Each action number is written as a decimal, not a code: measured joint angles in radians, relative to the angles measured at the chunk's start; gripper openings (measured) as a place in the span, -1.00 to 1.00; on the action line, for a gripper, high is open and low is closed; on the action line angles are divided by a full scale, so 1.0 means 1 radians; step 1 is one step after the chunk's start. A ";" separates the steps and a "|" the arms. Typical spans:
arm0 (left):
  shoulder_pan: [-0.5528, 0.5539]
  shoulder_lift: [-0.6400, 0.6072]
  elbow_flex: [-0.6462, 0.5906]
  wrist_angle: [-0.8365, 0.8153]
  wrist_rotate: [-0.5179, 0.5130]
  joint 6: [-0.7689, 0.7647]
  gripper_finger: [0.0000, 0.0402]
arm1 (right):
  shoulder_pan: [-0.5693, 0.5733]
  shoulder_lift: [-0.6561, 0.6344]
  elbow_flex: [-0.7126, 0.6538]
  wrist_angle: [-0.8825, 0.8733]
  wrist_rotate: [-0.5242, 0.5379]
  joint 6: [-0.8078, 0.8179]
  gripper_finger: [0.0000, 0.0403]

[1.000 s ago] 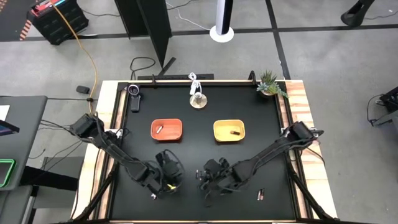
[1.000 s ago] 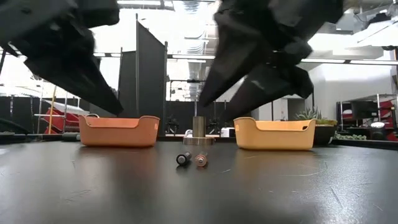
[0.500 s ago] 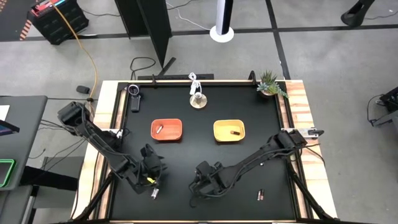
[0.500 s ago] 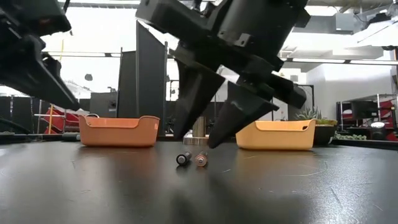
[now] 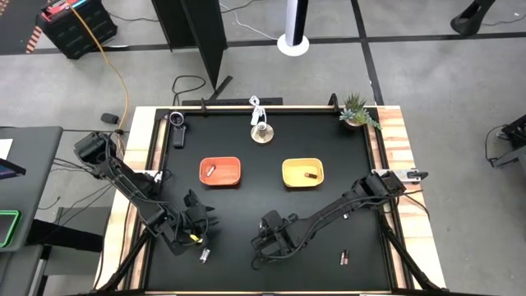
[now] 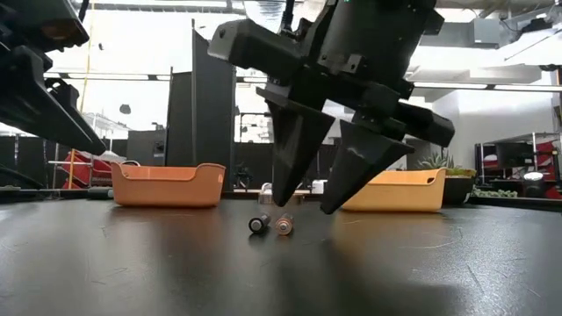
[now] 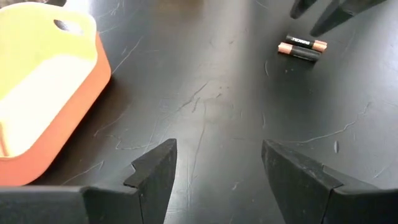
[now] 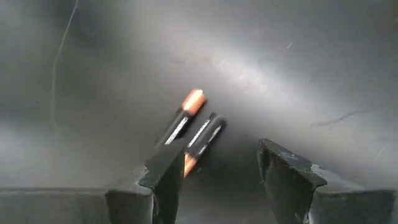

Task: Sort batteries
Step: Put the black battery into the yellow bin

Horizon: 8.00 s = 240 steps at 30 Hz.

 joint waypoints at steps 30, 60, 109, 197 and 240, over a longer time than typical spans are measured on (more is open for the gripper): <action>0.000 0.000 0.001 -0.003 0.003 0.001 0.15 | -0.004 0.019 -0.002 0.005 0.017 0.039 0.09; 0.000 0.000 0.002 -0.003 0.003 -0.001 0.15 | 0.042 0.014 -0.013 -0.151 -0.073 -0.041 -0.01; 0.000 0.001 0.002 -0.003 0.004 0.005 0.15 | -0.010 0.018 0.330 -0.336 0.214 -0.389 -0.98; -0.005 0.001 0.001 0.075 0.003 0.095 0.15 | -0.133 -0.565 -0.631 0.660 0.110 -0.613 0.02; -0.005 0.001 0.001 0.065 0.004 0.099 0.15 | -0.028 0.083 0.090 0.027 -0.042 -0.075 0.02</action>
